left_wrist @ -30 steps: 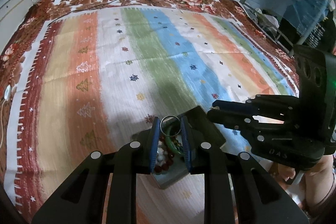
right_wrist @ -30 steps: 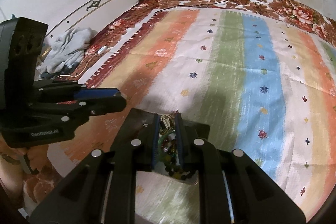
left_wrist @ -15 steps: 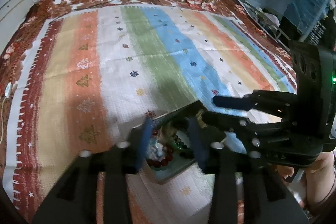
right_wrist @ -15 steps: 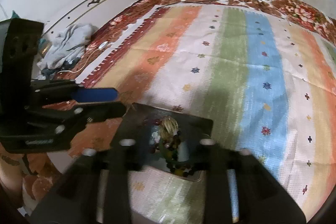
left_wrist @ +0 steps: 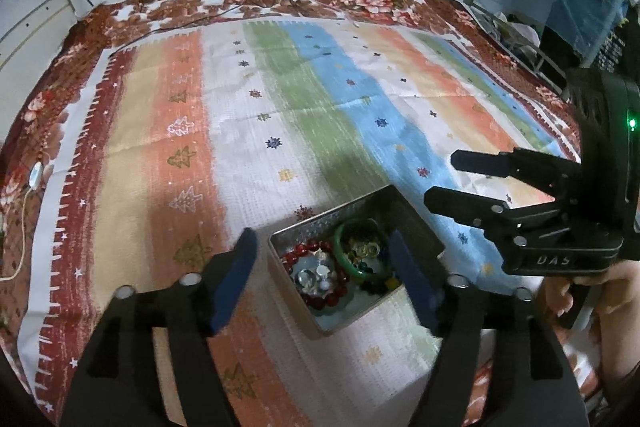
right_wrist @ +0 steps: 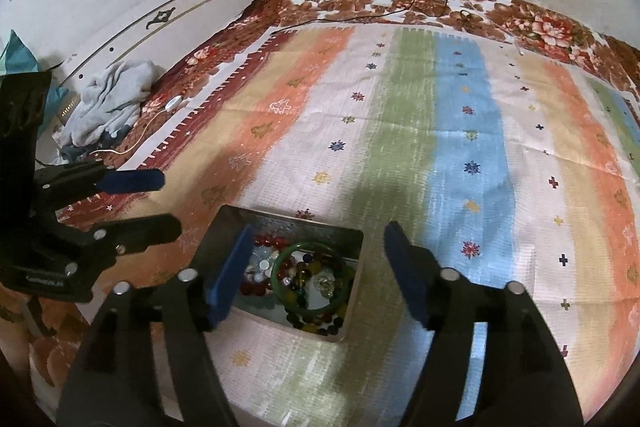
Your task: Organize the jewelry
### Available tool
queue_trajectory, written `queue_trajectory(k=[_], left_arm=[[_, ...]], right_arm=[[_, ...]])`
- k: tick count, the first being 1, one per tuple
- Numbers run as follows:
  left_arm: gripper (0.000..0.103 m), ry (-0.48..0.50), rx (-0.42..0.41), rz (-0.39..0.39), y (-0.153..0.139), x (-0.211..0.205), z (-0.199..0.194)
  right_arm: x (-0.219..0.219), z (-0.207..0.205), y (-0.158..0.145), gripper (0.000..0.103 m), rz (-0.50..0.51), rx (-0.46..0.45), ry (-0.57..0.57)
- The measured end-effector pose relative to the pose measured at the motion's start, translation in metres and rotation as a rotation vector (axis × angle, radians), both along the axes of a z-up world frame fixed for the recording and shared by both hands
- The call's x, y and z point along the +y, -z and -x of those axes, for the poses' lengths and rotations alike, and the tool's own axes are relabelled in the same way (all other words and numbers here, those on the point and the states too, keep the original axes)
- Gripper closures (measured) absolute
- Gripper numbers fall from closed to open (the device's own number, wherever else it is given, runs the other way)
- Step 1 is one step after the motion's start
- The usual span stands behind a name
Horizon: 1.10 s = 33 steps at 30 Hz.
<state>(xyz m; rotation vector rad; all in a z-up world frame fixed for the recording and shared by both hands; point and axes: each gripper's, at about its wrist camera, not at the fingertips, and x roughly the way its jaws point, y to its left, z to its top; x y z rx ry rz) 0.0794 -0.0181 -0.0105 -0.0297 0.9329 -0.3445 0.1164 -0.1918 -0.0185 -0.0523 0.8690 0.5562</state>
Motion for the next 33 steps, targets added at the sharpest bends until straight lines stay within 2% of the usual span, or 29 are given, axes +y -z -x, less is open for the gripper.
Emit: queue_trajectory(k=[1, 3, 4, 6, 11, 21, 29, 33], left_arm=[[0.027, 0.000, -0.003, -0.002, 0.000, 0.000, 0.002], [0.021, 0.002, -0.011, 0.001, 0.000, 0.000, 0.006], [0.013, 0.003, -0.020, 0.003, 0.000, 0.001, 0.008], [0.007, -0.002, -0.040, -0.006, -0.001, 0.001, 0.013], [0.006, -0.006, -0.059, -0.031, 0.001, 0.001, 0.020], [0.006, -0.040, -0.083, -0.066, -0.002, 0.003, 0.023], [0.006, -0.031, -0.080, -0.051, -0.003, 0.001, 0.023], [0.006, -0.035, -0.094, -0.095, -0.005, -0.003, 0.024]], right_arm=[[-0.001, 0.003, -0.001, 0.030, -0.003, -0.007, -0.005], [-0.002, 0.008, -0.002, 0.015, -0.006, -0.029, -0.011], [-0.002, 0.011, -0.003, 0.012, -0.007, -0.038, -0.018], [-0.001, 0.017, -0.004, 0.005, -0.003, -0.056, -0.031], [0.002, 0.029, -0.003, 0.005, 0.040, -0.100, -0.055], [-0.006, 0.025, -0.002, 0.005, -0.002, -0.070, -0.046], [-0.003, 0.026, -0.001, 0.005, 0.012, -0.070, -0.050], [-0.001, 0.026, 0.002, 0.005, 0.022, -0.058, -0.058]])
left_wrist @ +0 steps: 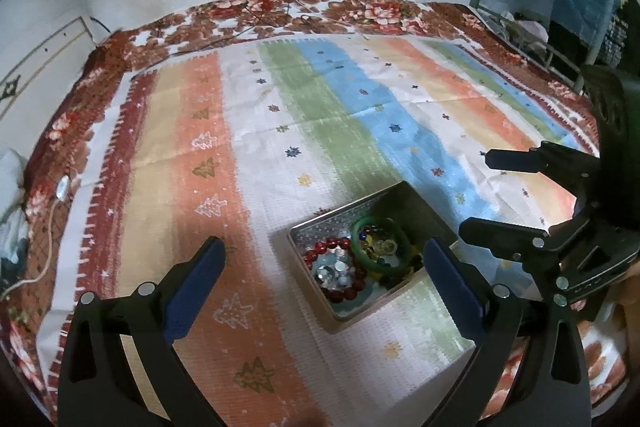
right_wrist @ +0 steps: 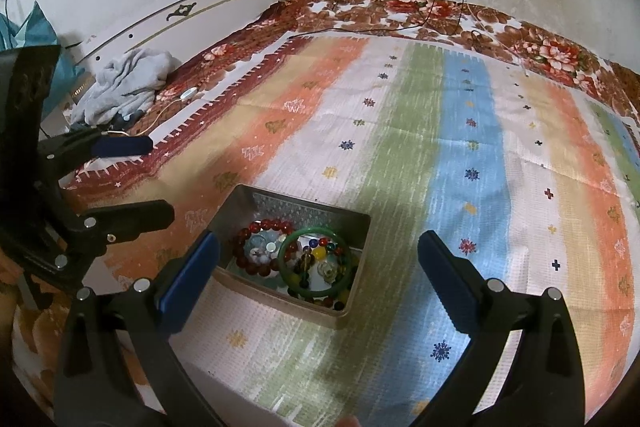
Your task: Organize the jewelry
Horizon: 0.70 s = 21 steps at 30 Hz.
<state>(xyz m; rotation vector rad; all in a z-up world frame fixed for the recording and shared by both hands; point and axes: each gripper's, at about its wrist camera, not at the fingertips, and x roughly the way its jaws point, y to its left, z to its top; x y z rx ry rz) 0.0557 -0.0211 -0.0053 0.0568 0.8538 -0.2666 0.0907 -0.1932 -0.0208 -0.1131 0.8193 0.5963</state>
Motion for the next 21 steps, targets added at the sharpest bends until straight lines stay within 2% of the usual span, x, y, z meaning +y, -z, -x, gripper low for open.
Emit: queue_trajectory(k=[10, 21], left_arm=[[0.006, 0.024, -0.018, 0.032, -0.0022, 0.0016, 0.0024], [0.006, 0.010, -0.014, 0.011, 0.0003, -0.0005, 0.0028]], right_arm=[[0.0015, 0.0007, 0.0019, 0.005, -0.004, 0.016, -0.016], [0.0013, 0.0012, 0.0024, 0.005, -0.004, 0.016, -0.017]])
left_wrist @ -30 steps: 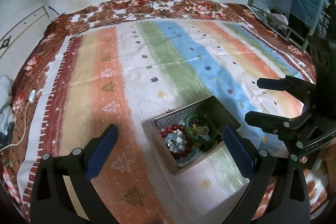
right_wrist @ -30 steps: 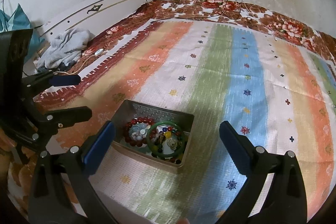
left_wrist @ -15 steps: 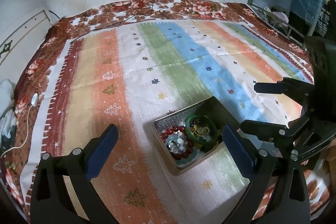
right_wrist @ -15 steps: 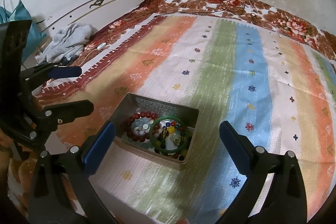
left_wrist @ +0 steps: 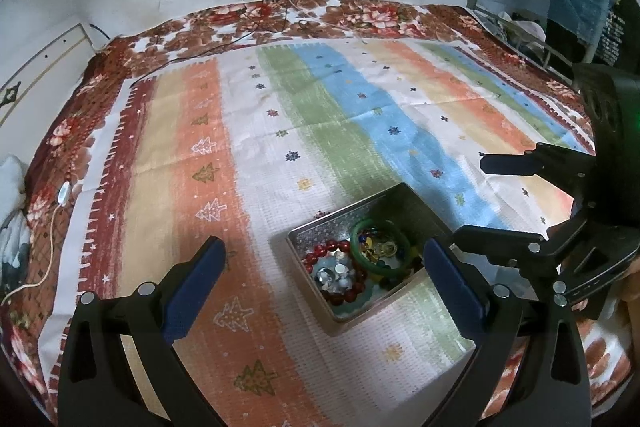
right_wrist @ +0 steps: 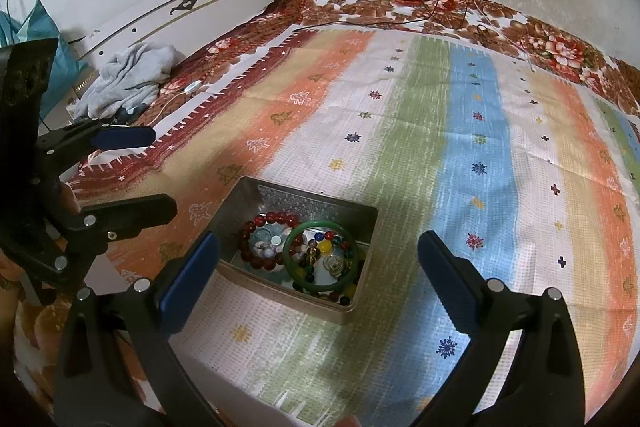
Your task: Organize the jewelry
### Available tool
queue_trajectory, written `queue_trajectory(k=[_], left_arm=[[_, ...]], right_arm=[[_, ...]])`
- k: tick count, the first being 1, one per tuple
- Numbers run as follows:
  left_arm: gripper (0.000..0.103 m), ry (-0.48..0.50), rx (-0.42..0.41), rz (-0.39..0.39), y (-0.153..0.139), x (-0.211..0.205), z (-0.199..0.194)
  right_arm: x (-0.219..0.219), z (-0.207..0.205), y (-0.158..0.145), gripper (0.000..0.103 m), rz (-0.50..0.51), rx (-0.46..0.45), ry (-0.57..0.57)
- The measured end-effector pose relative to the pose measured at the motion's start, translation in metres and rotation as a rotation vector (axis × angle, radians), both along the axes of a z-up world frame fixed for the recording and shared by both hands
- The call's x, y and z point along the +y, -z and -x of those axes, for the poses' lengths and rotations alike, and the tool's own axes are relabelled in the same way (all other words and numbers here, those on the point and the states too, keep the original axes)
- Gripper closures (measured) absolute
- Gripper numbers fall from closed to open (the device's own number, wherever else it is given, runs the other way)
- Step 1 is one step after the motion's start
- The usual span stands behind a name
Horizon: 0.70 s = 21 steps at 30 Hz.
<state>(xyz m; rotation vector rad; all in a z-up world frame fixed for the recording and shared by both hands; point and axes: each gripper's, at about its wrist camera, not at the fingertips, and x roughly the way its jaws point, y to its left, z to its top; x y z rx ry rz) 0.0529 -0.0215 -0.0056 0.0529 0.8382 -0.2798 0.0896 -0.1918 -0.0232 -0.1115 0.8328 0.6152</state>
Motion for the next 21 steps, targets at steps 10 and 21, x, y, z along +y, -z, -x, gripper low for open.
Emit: queue_trajectory(k=[10, 21], left_arm=[[0.006, -0.036, -0.005, 0.009, -0.0019, 0.0076, -0.0024], [0.006, -0.025, 0.029, -0.005, 0.0045, 0.0055, -0.0046]], right_arm=[[-0.0001, 0.0003, 0.0002, 0.005, 0.001, 0.002, -0.003], [0.0002, 0.0007, 0.0010, 0.005, 0.002, 0.006, -0.005]])
